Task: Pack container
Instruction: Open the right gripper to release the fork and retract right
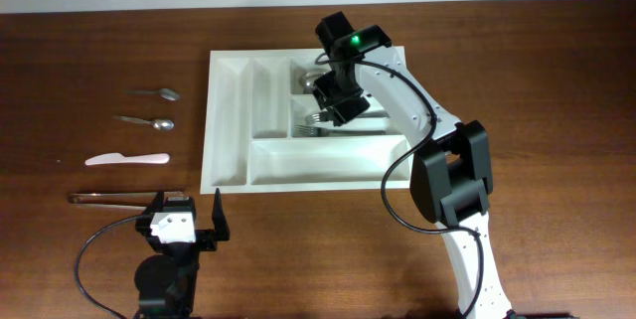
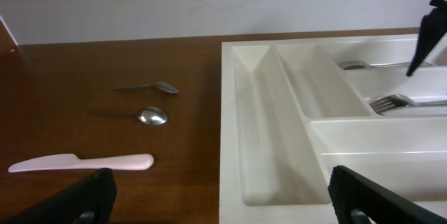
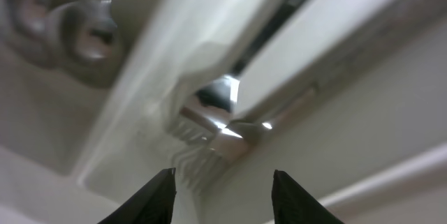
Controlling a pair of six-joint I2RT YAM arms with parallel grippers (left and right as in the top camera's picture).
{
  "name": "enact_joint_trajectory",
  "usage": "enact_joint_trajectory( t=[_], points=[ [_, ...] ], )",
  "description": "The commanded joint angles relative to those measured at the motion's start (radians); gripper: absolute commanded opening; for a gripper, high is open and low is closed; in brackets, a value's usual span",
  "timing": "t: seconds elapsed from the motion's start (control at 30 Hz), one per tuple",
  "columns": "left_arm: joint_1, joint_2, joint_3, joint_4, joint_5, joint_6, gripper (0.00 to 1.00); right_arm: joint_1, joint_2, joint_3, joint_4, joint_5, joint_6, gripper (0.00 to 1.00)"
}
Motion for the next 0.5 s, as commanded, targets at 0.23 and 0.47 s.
enact_joint_trajectory(
  t=[0.23, 0.47],
  points=[
    [0.000, -0.007, 0.000, -0.008, 0.014, 0.012, 0.99, -0.024, -0.023, 0.179, -0.057, 0.055, -0.286, 0.56],
    [0.000, -0.007, 0.000, -0.008, 0.014, 0.012, 0.99, -0.094, -0.032, 0.436, -0.329, 0.300, -0.690, 0.65]
  ],
)
